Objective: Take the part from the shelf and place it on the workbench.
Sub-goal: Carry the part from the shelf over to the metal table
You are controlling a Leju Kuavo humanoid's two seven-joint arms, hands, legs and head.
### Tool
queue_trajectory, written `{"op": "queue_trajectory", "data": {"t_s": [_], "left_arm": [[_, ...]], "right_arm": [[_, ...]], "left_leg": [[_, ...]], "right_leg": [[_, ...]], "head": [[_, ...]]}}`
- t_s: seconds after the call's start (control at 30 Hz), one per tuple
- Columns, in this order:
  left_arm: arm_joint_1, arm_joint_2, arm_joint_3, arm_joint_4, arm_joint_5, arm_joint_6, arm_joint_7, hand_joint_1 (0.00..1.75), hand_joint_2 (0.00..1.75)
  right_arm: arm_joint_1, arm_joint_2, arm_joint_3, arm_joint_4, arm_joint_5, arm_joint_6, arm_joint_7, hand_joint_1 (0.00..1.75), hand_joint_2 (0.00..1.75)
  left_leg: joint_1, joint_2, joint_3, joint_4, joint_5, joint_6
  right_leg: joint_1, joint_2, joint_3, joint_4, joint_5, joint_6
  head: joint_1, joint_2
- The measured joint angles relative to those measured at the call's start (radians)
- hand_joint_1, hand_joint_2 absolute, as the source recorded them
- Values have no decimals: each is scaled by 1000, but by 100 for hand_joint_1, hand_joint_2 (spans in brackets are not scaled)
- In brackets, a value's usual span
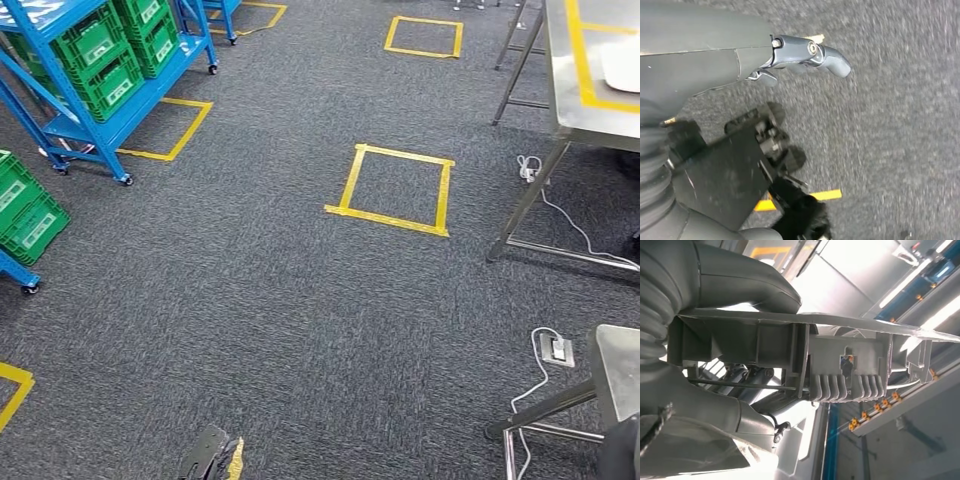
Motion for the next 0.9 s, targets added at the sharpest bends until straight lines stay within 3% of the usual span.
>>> {"op": "queue_trajectory", "data": {"t_s": [0.1,0.17,0.2,0.27,0.3,0.33,0.37,0.4,0.47,0.5,0.57,0.63,0.7,0.77,0.83,0.87,0.9], "left_arm": [[4,-3,8,0,0,1,1,0,175],[6,-3,14,0,0,1,1,0,175],[7,-3,17,0,0,1,1,0,175],[13,-3,23,0,0,1,2,0,175],[16,-3,25,0,-1,1,2,0,175],[18,-3,26,0,-3,-1,2,0,175],[20,-1,27,0,-6,-7,2,0,175],[20,3,28,0,-10,-15,2,0,175],[20,17,29,0,-17,-33,1,0,175],[20,24,29,0,-18,-39,1,0,175],[20,34,29,0,-19,-43,0,0,175],[18,38,29,0,-20,-43,-1,0,175],[16,40,31,0,-20,-41,-1,0,175],[19,41,32,0,-21,-40,-2,0,175],[22,42,32,0,-21,-39,-2,0,175],[22,42,32,0,-21,-38,-2,0,175],[22,43,33,0,-21,-37,-2,0,175]], "right_arm": [[6,0,-4,0,-4,0,6,175,175],[10,0,-6,0,-6,0,8,175,175],[11,0,-7,0,-6,0,8,175,175],[11,1,-8,0,-7,0,8,175,175],[12,1,-8,0,-8,0,8,175,175],[12,1,-8,0,-9,0,8,175,175],[12,1,-9,0,-10,0,7,175,175],[12,1,-9,0,-11,0,7,175,175],[11,1,-9,0,-12,0,6,175,175],[10,1,-9,0,-12,0,6,175,175],[8,1,-9,0,-14,0,6,175,175],[10,2,-9,0,-17,0,6,175,175],[9,3,-10,-1,-18,0,5,175,175],[6,3,-10,-1,-19,0,3,175,175],[4,3,-10,0,-23,0,2,175,175],[4,3,-10,1,-26,0,2,175,175],[4,3,-11,2,-28,0,2,175,175]], "left_leg": [[-3,14,0,7,-2,-14],[0,-3,-6,29,-25,-23],[2,-20,-21,66,-53,-27],[4,-48,-75,196,-125,-32],[4,-52,-101,257,-150,-32],[4,-53,-116,292,-156,-30],[4,-55,-114,287,-140,-26],[3,-59,-93,244,-107,-20],[1,-94,-31,110,-35,-1],[-1,-113,-8,58,-14,8],[-5,-131,5,22,-10,20],[-3,-114,6,3,-6,22],[3,-94,9,-19,4,21],[5,-72,9,-25,9,22],[4,-48,8,-24,9,21],[4,-37,8,-23,8,20],[5,-27,8,-21,7,18]], "right_leg": [[4,12,5,-13,1,-24],[1,23,1,-13,6,-35],[0,30,0,-14,8,-40],[1,44,-4,-14,11,-47],[2,53,-7,-14,13,-49],[4,62,-8,-14,14,-51],[5,72,-9,-14,15,-52],[7,82,-8,-13,16,-53],[10,100,-8,-13,18,-51],[9,109,-10,-12,20,-48],[5,125,-21,-10,27,-38],[3,133,-33,-10,31,-25],[6,102,-59,27,3,-16],[6,63,-108,135,-59,-8],[3,50,-150,235,-95,2],[1,47,-148,240,-88,6],[-1,42,-126,205,-64,8]], "head": [[-2,0],[-3,0],[-5,0],[-6,0],[-6,0],[-6,0],[-6,0],[-6,0],[-4,0],[-5,0],[-6,0],[-9,0],[-3,0],[4,0],[6,0],[6,0],[6,0]]}}
